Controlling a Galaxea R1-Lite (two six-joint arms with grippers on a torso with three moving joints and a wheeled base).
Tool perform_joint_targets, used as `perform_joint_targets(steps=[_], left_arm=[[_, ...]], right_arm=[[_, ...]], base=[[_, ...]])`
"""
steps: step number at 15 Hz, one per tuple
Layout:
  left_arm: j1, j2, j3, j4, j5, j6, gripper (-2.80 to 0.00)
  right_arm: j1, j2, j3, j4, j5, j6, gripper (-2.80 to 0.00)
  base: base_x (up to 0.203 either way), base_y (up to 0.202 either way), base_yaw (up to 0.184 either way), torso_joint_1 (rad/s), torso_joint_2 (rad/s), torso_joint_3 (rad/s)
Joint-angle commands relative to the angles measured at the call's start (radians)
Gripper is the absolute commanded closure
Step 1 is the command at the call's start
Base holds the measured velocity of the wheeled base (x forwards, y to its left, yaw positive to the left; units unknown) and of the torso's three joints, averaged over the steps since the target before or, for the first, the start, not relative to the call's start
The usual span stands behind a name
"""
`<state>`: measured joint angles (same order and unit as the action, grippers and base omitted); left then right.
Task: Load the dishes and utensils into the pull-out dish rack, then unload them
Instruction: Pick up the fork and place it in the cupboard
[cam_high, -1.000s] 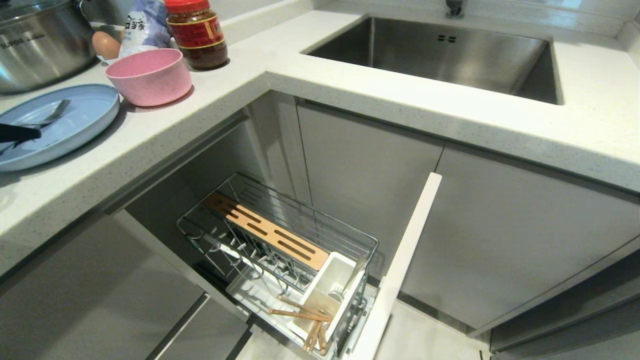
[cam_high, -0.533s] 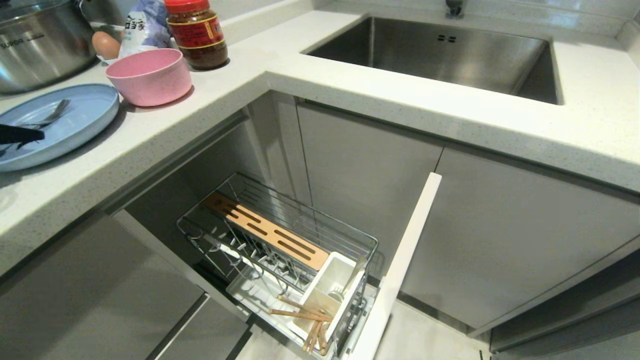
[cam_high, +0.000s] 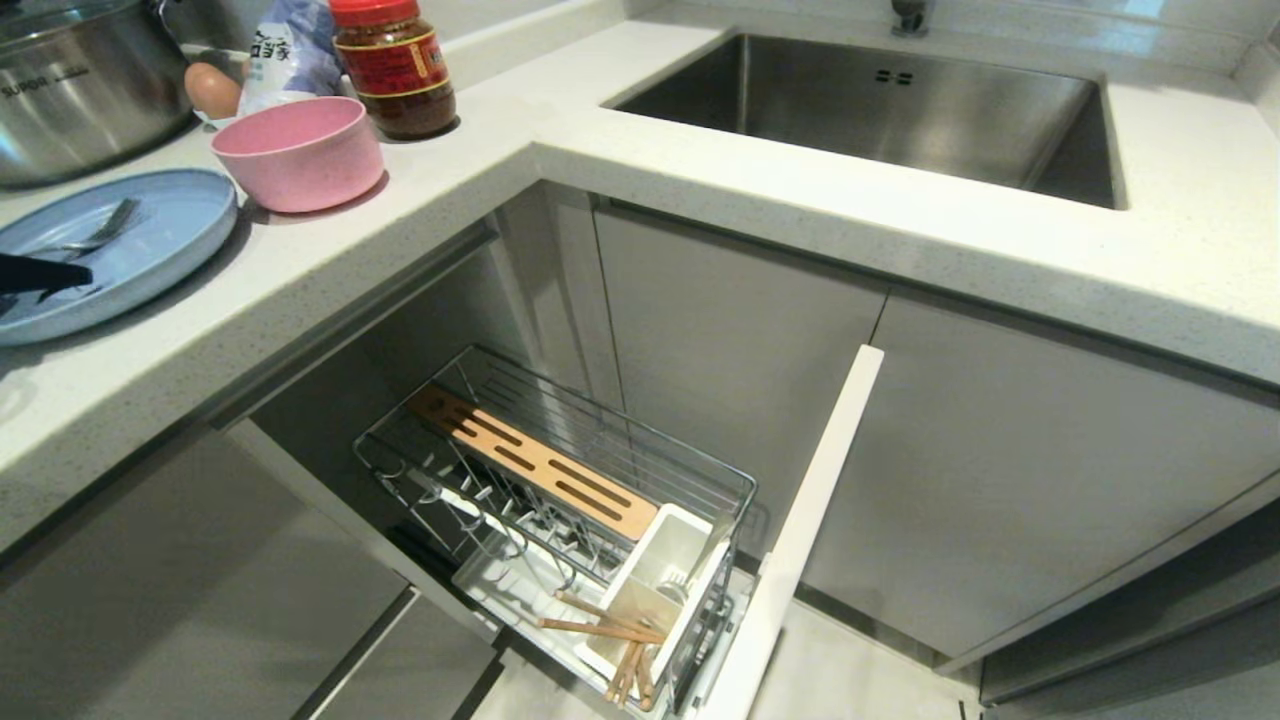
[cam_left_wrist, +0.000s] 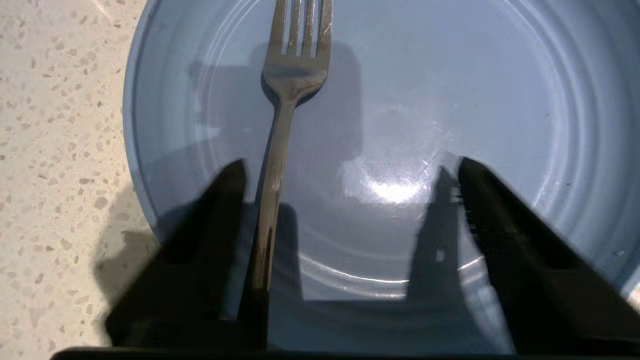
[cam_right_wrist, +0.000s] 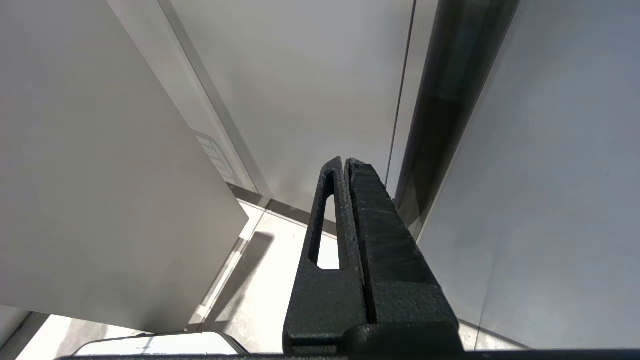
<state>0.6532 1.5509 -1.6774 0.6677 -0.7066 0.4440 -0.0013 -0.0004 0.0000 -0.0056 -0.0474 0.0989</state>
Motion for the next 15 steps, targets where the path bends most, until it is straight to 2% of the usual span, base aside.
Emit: perform_joint_targets(steps=[1,12,14,15], left_arm=[[0.000,0.000,-0.001,0.003,-0.004,0.004,0.00],[0.000,-0.003,-0.006,0.003,-0.005,0.005,0.00],[0.000,-0.026,-0.033,0.007,-0.010,-0.048,0.00],[0.000,-0.042,-0.047,0.004,-0.011,-0.128,0.00]], right_arm=[[0.000,-0.004,0.000,0.000,0.000,0.001,0.00],[0.000,-0.004,0.000,0.000,0.000,0.001,0.00],[0.000,-0.004,0.000,0.000,0.000,0.001,0.00],[0.000,-0.004,0.000,0.000,0.000,0.001,0.00]], base=[[0.000,0.000,0.000,0.000,0.00,0.000],[0.000,0.000,0.000,0.000,0.00,0.000],[0.000,0.000,0.000,0.000,0.00,0.000],[0.000,0.000,0.000,0.000,0.00,0.000]])
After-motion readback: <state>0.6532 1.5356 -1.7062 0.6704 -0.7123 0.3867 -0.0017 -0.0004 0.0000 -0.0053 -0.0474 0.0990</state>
